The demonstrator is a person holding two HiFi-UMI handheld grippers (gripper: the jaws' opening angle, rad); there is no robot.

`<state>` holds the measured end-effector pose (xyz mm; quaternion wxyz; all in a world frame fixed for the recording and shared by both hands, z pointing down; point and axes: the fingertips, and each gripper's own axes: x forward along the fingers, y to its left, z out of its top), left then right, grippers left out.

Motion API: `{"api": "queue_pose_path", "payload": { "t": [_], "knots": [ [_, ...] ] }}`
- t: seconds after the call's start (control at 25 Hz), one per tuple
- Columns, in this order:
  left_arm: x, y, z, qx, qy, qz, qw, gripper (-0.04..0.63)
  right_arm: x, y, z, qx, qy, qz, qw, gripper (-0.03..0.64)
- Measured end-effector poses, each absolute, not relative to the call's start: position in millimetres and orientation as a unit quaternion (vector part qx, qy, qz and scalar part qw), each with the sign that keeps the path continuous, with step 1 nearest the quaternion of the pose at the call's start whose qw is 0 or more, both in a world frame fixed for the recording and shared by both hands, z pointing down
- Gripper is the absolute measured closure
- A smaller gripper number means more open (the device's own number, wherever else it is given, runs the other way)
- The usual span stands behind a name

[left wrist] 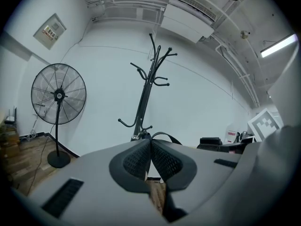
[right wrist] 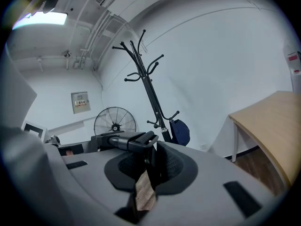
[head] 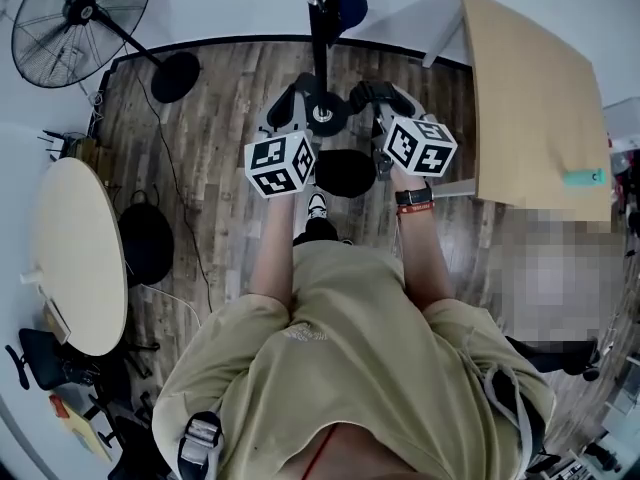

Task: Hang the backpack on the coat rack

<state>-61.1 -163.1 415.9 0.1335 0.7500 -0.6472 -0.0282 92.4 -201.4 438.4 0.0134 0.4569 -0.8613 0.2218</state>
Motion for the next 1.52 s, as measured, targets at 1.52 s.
{"api": "queue_pose_path", "payload": {
  "t": [1.52],
  "knots": [
    [-152.0, -416.0, 399.4, 0.742, -0.657, -0.035, 0.127, 0.569, 8.8, -455.7, 433.2, 0.45, -0.856, 0.254, -0.014, 0.551]
  ]
}}
